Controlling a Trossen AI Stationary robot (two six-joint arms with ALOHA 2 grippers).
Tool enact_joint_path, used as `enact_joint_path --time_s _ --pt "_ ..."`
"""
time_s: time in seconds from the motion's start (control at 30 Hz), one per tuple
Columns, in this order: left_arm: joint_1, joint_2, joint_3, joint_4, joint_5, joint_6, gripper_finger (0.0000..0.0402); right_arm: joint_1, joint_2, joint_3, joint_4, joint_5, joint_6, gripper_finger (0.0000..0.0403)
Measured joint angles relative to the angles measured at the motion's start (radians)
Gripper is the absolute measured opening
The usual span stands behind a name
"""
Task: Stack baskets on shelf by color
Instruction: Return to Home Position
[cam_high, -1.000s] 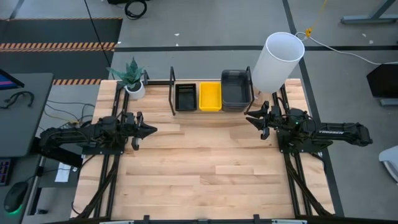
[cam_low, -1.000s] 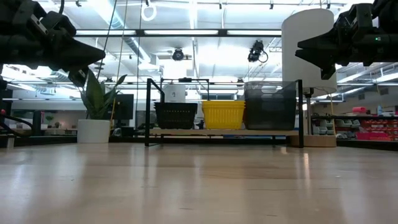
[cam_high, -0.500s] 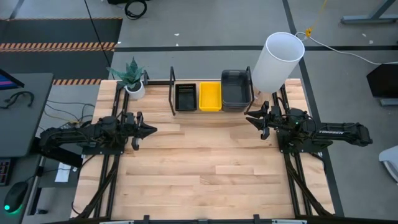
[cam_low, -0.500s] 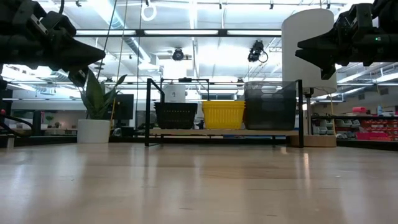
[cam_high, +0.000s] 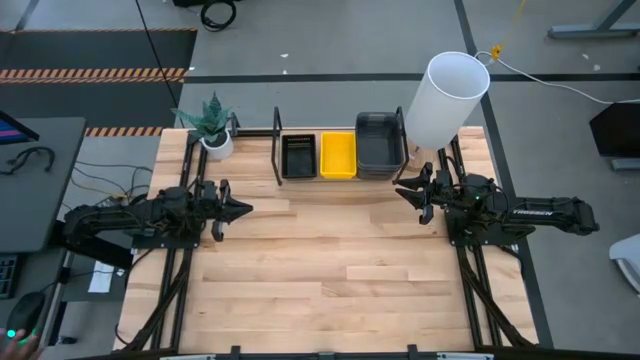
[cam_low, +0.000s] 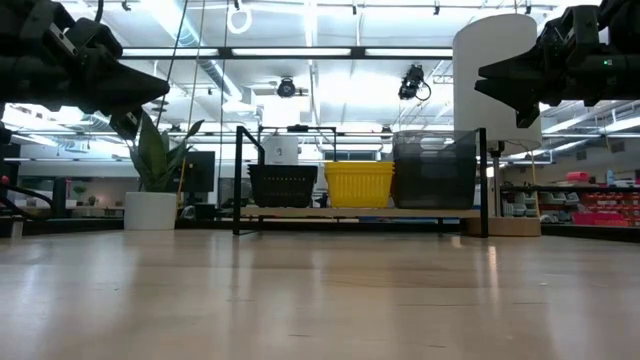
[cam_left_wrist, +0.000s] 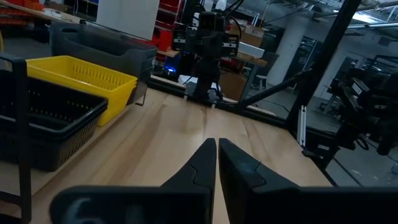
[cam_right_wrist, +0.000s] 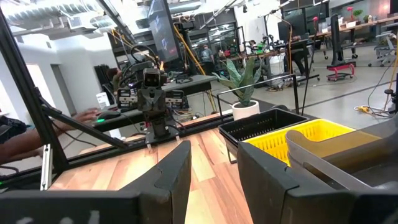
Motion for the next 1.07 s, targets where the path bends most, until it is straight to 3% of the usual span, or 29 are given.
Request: enact_joint_path --time_s 1.07 --pt "0.000 0.000 0.000 0.000 0.000 0.000 0.0036 0.000 0.000 0.000 0.000 0.000 0.000 0.0135"
